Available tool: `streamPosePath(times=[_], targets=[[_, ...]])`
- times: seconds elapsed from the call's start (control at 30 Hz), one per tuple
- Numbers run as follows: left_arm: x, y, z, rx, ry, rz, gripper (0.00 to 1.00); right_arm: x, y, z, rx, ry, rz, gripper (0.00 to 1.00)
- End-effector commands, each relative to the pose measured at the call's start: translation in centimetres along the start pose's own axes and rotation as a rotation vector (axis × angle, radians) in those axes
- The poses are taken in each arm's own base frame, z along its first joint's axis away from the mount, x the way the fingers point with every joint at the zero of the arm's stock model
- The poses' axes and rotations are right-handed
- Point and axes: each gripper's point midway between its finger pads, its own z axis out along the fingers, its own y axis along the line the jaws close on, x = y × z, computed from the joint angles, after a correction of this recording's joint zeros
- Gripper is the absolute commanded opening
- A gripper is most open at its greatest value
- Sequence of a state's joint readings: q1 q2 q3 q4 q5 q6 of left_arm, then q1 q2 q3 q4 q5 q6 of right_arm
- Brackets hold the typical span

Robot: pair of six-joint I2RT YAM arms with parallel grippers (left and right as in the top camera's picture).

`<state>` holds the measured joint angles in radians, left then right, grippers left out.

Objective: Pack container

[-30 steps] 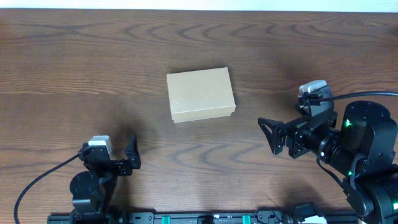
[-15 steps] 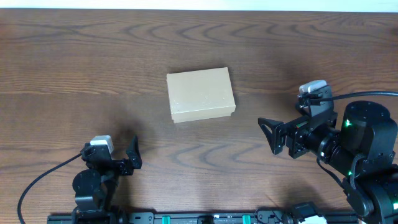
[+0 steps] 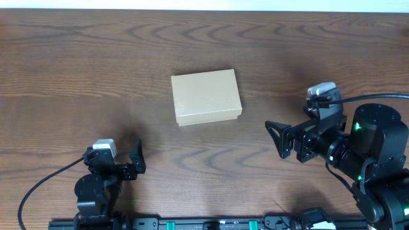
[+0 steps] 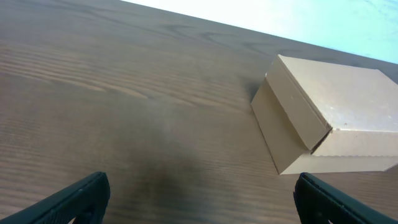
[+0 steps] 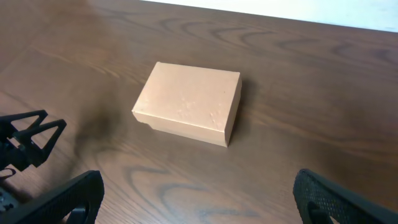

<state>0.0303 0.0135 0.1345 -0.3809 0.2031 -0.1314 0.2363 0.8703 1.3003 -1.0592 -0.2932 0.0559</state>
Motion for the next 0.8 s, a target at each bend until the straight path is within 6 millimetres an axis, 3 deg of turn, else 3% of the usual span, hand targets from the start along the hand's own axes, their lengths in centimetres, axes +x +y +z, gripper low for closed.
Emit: streamPosePath(times=[0.0, 0.27, 0.5, 0.77], targets=[[0.8, 0.2, 0.3, -0.001, 0.014, -0.009, 0.95, 0.7, 0.0, 0.0, 0.001, 0.027, -0.004, 0.99], [0.8, 0.2, 0.3, -0.001, 0.014, -0.009, 0.96, 4.0, -1.0, 0.4, 0.056, 0.015, -0.201, 0.99], [0.8, 0.2, 0.3, -0.001, 0.014, -0.009, 0.95, 10.0, 0.1, 2.0, -0.025, -0.141, -0.305, 0.99], [0.8, 0.2, 0.3, -0.001, 0.014, -0.009, 0.95, 14.6, 0.3, 4.7, -0.085, -0.252, -0.345, 0.99]])
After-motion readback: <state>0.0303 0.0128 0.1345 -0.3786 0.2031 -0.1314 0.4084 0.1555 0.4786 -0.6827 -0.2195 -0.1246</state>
